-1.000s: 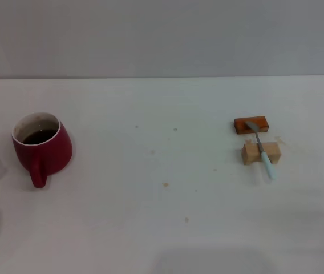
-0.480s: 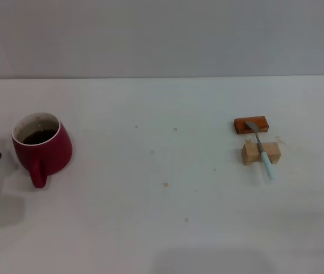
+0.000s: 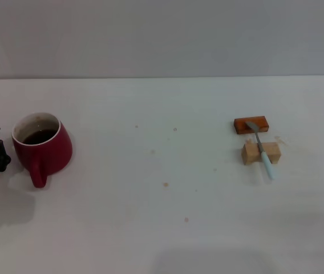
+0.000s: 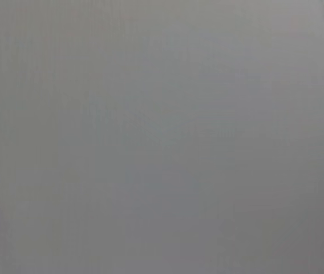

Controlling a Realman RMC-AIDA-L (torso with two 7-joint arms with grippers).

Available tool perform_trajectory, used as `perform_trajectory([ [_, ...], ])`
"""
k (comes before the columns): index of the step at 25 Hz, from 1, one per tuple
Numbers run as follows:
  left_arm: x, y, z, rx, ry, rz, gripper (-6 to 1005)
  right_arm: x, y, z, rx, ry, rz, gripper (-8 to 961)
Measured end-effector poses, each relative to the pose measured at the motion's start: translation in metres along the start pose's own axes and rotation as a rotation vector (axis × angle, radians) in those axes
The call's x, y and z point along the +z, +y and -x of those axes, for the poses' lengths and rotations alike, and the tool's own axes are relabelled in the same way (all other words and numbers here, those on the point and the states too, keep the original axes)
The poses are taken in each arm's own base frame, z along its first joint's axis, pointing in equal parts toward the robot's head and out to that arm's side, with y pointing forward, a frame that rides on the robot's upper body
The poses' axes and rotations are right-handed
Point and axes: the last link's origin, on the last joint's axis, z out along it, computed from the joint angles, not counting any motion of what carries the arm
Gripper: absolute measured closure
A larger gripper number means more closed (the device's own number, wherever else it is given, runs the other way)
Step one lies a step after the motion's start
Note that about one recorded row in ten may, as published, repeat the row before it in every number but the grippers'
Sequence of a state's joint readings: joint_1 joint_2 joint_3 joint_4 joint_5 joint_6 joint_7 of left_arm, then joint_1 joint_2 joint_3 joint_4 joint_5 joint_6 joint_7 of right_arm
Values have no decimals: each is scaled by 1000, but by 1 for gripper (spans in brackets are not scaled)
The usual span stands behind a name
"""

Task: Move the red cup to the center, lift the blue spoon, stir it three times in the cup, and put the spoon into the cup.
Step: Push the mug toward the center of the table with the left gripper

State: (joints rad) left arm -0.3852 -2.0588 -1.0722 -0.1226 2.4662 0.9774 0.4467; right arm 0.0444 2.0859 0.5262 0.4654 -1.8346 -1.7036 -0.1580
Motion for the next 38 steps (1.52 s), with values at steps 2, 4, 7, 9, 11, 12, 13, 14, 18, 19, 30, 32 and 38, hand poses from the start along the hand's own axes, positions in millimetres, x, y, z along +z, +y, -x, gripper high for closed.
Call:
perform_trajectory([
  [2,1,1,-1,1,4,3,998,0,0,0,0,-2,1,242],
  [4,1,4,-3,8,12,19,997,0,0,1,0,-4,1,243],
  [7,1,8,-5,21,24,42,997,1,0,1,0,-4,2,245],
  [9,1,10,-7,29,32,55,996,1,0,1,1,-5,3,246],
  [11,3,14,-10,38,46,74,996,1,0,1,1,-5,4,246],
  [12,3,16,-12,42,52,82,996,1,0,1,0,-5,3,247],
  [13,4,17,-13,43,55,84,996,1,0,1,0,-5,3,247],
  [14,4,17,-14,45,60,87,996,0,0,1,0,-4,3,248],
  [18,5,24,-20,52,87,115,995,0,0,0,0,-4,3,249],
  [19,5,27,-23,59,99,131,995,0,1,0,1,-3,4,250],
  [30,6,49,-41,68,174,211,993,0,3,0,6,-1,12,255],
  [32,5,53,-44,70,188,227,992,0,3,0,6,-1,12,256],
  [38,4,61,-51,69,213,257,991,1,3,0,7,-2,13,258],
])
